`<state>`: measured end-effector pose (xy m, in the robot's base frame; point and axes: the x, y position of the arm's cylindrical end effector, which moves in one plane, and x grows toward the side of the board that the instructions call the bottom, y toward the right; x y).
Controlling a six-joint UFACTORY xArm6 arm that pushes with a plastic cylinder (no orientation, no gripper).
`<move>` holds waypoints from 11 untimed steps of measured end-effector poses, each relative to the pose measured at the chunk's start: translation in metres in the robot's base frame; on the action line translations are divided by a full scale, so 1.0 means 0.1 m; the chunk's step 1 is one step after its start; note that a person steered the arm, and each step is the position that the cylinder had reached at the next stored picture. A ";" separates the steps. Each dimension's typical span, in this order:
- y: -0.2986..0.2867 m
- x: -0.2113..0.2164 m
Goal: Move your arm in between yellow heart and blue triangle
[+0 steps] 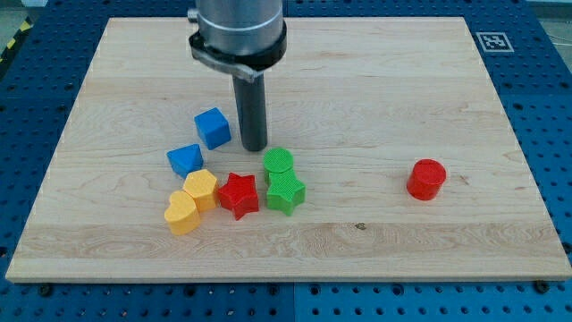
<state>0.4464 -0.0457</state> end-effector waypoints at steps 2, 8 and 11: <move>-0.04 -0.63; -0.85 -0.16; -0.80 0.06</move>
<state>0.4524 -0.1253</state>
